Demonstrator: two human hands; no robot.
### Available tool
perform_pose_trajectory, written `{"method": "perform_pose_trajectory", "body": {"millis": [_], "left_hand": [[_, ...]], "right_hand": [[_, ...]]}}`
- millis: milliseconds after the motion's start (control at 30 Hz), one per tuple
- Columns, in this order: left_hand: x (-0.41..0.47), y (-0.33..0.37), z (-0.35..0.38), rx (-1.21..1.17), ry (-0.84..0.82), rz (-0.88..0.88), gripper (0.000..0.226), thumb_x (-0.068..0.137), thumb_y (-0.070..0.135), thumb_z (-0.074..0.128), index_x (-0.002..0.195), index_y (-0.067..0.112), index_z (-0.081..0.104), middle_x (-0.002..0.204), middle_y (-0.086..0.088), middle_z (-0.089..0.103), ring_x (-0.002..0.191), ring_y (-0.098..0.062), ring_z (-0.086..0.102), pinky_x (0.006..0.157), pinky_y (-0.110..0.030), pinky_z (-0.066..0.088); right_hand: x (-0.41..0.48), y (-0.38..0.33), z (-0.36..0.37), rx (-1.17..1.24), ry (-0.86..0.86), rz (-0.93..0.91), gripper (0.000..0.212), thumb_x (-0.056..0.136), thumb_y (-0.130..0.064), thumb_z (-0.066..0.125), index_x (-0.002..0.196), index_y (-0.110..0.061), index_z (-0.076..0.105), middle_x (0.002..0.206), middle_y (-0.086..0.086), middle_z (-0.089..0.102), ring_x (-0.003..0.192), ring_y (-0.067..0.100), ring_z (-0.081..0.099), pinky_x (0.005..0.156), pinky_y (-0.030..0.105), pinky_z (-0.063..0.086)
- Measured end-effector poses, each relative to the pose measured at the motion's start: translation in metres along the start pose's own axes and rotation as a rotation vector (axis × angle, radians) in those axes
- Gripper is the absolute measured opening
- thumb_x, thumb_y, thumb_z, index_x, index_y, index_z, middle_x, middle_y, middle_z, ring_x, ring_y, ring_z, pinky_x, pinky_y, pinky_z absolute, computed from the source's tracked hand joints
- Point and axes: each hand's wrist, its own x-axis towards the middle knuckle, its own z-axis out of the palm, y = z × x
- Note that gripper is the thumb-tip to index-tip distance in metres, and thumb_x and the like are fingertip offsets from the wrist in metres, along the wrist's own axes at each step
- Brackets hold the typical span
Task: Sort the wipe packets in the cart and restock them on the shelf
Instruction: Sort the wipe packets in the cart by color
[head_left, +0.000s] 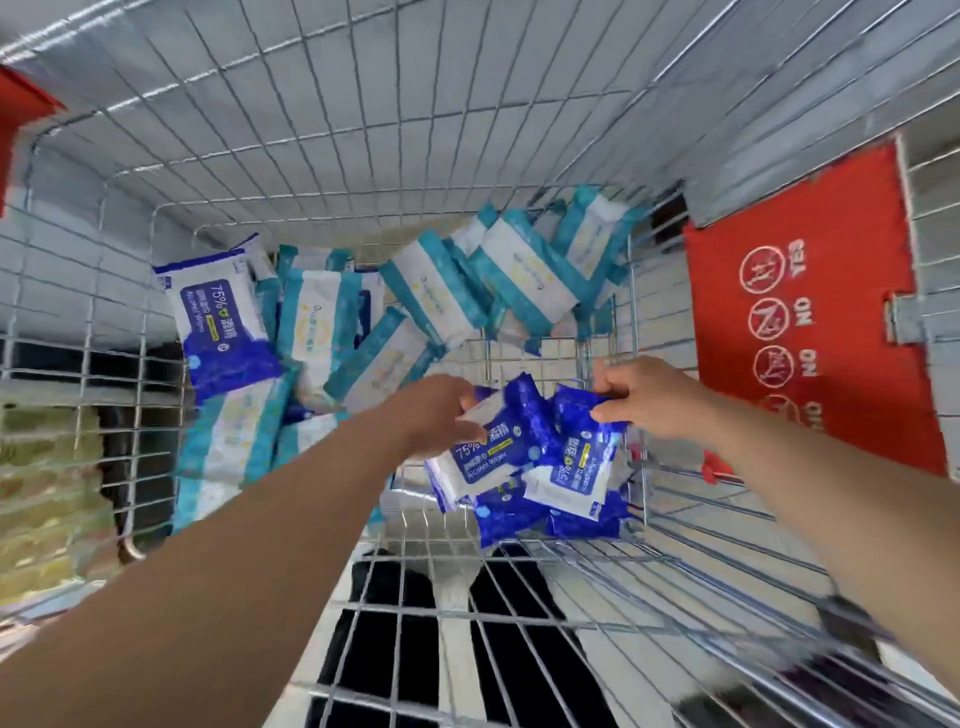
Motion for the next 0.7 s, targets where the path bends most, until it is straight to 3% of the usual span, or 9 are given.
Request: {"method": "perform_pose_trajectory", "body": {"millis": [67, 133, 267, 367, 533, 633, 700], "left_hand": [[0.010, 0.004, 0.018, 0.069, 0.016, 0.002, 0.030, 0.084, 0.038, 0.069, 0.099, 0.014, 0.060, 0.113, -0.008, 0.053, 0.102, -0.025, 0.053, 0.084, -0.028, 0.042], [0.014, 0.007, 0.032, 0.147, 0.036, 0.008, 0.034, 0.078, 0.043, 0.074, 0.097, 0.016, 0.064, 0.117, -0.008, 0.047, 0.105, -0.026, 0.050, 0.093, -0.035, 0.044], [0.013, 0.009, 0.037, 0.102, 0.077, 0.014, 0.032, 0.078, 0.050, 0.071, 0.088, 0.023, 0.054, 0.113, -0.003, 0.052, 0.097, -0.021, 0.053, 0.087, -0.036, 0.046], [0.005, -0.001, 0.015, 0.059, 0.198, -0.016, 0.028, 0.087, 0.053, 0.058, 0.092, 0.026, 0.051, 0.108, 0.001, 0.059, 0.094, -0.019, 0.054, 0.085, -0.037, 0.047], [-0.021, -0.043, -0.035, 0.175, 0.418, -0.143, 0.020, 0.095, 0.038, 0.050, 0.106, 0.024, 0.058, 0.117, 0.001, 0.059, 0.106, -0.025, 0.057, 0.082, -0.034, 0.044], [-0.035, -0.089, -0.056, 0.209, 0.476, -0.248, 0.028, 0.090, 0.034, 0.058, 0.116, 0.025, 0.057, 0.123, -0.002, 0.057, 0.109, -0.028, 0.055, 0.083, -0.037, 0.048], [-0.043, -0.120, -0.065, 0.261, 0.429, -0.262, 0.042, 0.081, 0.035, 0.069, 0.119, 0.024, 0.057, 0.124, -0.005, 0.056, 0.111, -0.029, 0.053, 0.089, -0.041, 0.048]], "right_hand": [[0.000, 0.012, 0.011, -0.039, -0.033, 0.005, 0.019, 0.083, -0.010, 0.067, 0.101, -0.004, 0.069, 0.088, 0.003, 0.064, 0.075, 0.015, 0.056, 0.057, 0.015, 0.039], [0.001, 0.017, 0.022, -0.071, -0.058, -0.002, 0.023, 0.083, -0.010, 0.067, 0.105, -0.003, 0.070, 0.097, 0.007, 0.068, 0.083, 0.021, 0.062, 0.069, 0.025, 0.048], [0.003, 0.012, 0.028, -0.094, 0.017, -0.065, 0.016, 0.084, -0.014, 0.067, 0.098, -0.008, 0.071, 0.093, 0.001, 0.063, 0.085, 0.018, 0.057, 0.075, 0.026, 0.040], [0.005, -0.009, 0.018, -0.023, 0.149, -0.102, 0.033, 0.087, -0.021, 0.066, 0.120, -0.018, 0.064, 0.121, -0.002, 0.062, 0.109, 0.015, 0.057, 0.089, 0.025, 0.040], [0.019, -0.075, 0.019, 0.011, 0.205, -0.250, 0.040, 0.090, -0.021, 0.063, 0.129, -0.025, 0.057, 0.136, -0.003, 0.053, 0.124, 0.016, 0.049, 0.101, 0.029, 0.035], [0.039, -0.117, 0.034, -0.026, 0.184, -0.343, 0.048, 0.090, -0.014, 0.060, 0.136, -0.024, 0.050, 0.143, -0.003, 0.046, 0.132, 0.016, 0.041, 0.103, 0.026, 0.030], [0.055, -0.140, 0.046, -0.074, 0.141, -0.372, 0.055, 0.089, -0.009, 0.060, 0.141, -0.021, 0.045, 0.146, 0.001, 0.042, 0.134, 0.018, 0.037, 0.106, 0.029, 0.031]]}}
